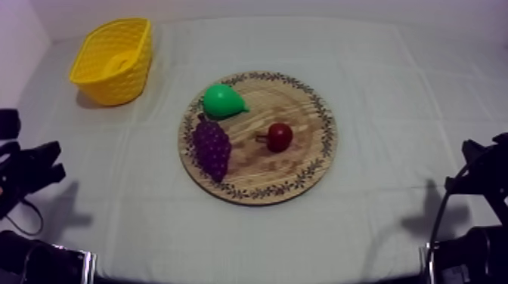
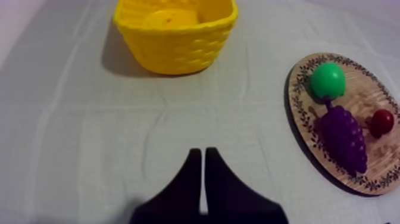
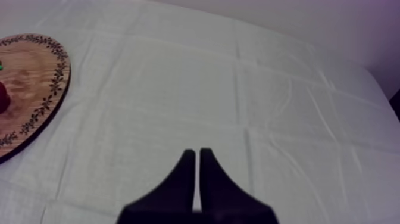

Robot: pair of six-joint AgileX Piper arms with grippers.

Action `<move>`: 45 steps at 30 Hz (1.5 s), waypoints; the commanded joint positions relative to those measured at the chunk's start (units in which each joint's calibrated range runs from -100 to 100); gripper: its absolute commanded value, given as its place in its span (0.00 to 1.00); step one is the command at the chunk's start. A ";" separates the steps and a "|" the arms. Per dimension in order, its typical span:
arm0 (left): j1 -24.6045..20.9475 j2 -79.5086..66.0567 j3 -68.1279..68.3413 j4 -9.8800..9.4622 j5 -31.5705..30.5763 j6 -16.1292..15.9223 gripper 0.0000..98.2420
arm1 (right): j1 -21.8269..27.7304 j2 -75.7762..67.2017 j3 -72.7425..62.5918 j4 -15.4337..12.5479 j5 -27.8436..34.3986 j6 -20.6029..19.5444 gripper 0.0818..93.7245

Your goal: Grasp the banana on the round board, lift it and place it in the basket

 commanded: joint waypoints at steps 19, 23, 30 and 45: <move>0.20 -18.37 10.64 -0.56 -10.27 8.47 0.00 | -0.01 -0.02 -0.03 -0.01 -0.02 0.02 0.00; 0.20 -18.39 10.76 -0.56 -10.71 7.40 0.00 | -0.01 -0.02 -0.03 -0.01 -0.02 0.01 0.00; 0.21 -18.40 10.79 -0.56 -10.84 7.07 0.00 | -0.01 -0.02 -0.03 -0.01 -0.02 0.01 0.00; 0.21 -18.40 10.79 -0.56 -10.85 7.05 0.00 | -0.01 -0.02 -0.03 -0.01 -0.02 0.01 0.00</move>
